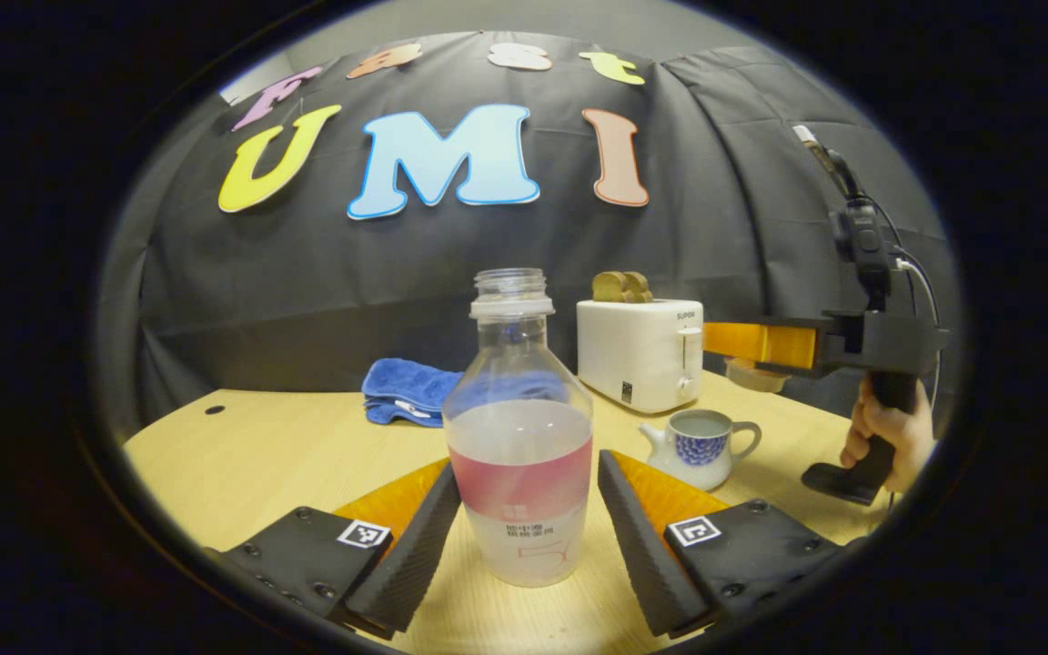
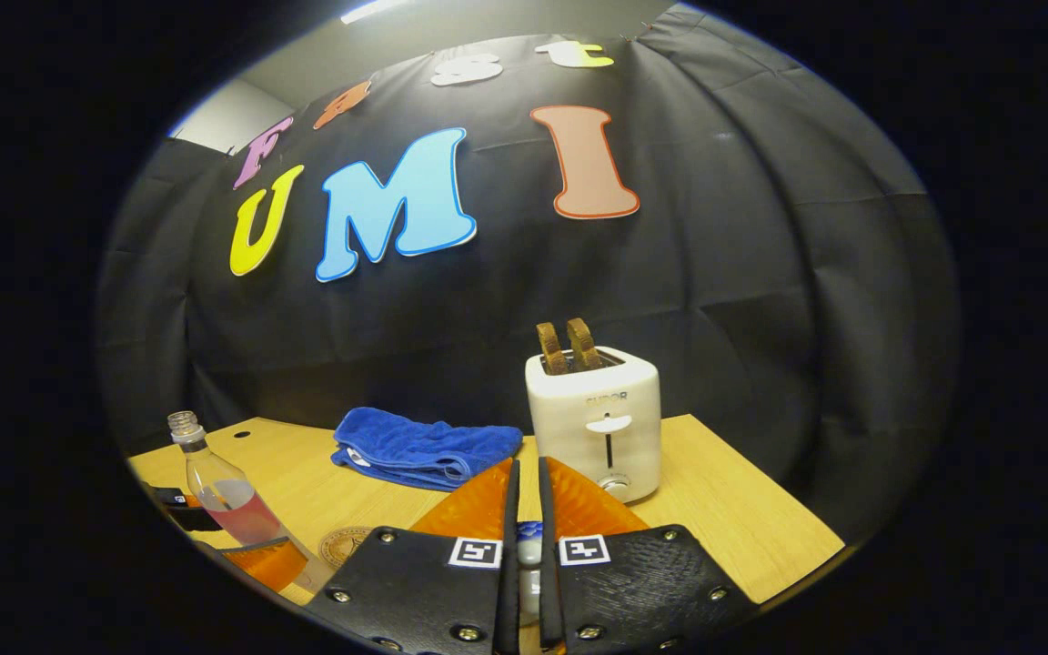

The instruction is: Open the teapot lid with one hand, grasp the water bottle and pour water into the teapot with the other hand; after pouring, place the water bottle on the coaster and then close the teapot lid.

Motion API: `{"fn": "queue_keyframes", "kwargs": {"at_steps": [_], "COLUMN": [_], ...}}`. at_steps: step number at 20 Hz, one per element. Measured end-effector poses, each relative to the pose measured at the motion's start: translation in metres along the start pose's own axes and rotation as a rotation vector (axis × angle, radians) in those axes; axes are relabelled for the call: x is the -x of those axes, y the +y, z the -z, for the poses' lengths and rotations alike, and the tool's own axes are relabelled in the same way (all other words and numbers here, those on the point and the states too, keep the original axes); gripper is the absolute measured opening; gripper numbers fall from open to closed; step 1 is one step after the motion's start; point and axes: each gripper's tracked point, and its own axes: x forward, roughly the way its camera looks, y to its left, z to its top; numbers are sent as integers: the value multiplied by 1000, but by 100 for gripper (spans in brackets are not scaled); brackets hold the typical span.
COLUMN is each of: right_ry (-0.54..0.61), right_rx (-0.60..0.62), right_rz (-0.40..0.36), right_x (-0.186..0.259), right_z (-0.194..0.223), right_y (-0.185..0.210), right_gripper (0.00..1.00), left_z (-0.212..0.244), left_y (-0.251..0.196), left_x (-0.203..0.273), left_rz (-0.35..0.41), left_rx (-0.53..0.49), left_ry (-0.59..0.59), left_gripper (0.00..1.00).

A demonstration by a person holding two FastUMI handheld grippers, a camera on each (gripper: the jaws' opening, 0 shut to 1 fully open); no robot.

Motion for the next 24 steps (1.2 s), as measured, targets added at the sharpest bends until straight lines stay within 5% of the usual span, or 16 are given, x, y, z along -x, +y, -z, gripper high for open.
{"fn": "queue_keyframes", "kwargs": {"at_steps": [11, 15, 24], "right_ry": [34, 44, 37], "right_rx": [-110, -93, -63], "right_rz": [24, 27, 48], "right_x": [23, 26, 27], "right_z": [13, 21, 20], "right_y": [-44, -47, -50], "right_gripper": [8, 8, 8], "left_z": [3, -1, -3], "left_y": [-10, -19, -22], "left_x": [-2, -10, -41], "left_rz": [31, 76, 129], "left_rx": [-52, -159, -700], "left_ry": [29, 44, 237], "left_gripper": [88, 87, 85]}}
